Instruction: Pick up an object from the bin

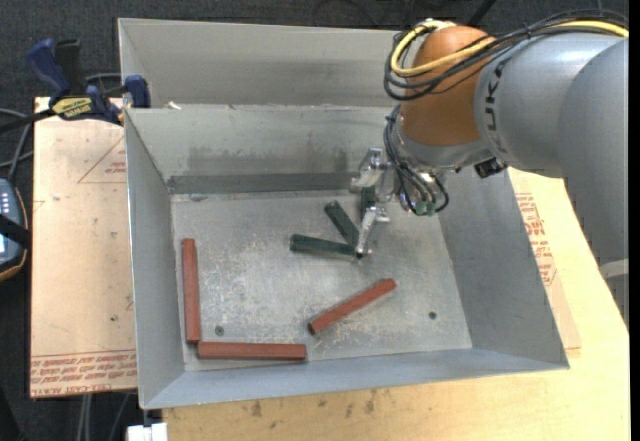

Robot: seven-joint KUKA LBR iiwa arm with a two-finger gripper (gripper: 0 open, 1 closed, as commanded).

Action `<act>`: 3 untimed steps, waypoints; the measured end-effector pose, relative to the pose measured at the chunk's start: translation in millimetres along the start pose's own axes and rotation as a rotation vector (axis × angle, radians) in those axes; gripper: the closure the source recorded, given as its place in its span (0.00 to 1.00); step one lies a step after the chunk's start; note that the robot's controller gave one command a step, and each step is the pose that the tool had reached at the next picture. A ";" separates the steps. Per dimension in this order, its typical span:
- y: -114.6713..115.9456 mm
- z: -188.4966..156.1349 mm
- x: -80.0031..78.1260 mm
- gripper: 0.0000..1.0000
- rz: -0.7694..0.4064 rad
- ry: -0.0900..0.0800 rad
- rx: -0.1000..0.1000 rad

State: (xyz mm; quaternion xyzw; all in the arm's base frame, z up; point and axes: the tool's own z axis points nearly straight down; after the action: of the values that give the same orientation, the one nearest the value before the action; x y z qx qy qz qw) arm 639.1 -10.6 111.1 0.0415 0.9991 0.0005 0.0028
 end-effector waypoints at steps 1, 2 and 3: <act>7.3 21.7 41.2 0.00 -0.007 0.002 0.000; 51.4 33.0 17.7 1.00 0.083 0.005 0.003; 51.5 33.0 17.7 1.00 0.083 0.005 0.003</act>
Offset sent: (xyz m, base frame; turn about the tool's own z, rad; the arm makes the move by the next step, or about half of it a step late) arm -0.0166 0.0544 -0.0411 0.0840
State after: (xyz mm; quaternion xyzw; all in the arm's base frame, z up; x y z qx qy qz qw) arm 625.9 42.2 78.0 0.0831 0.9965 -0.0008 0.0001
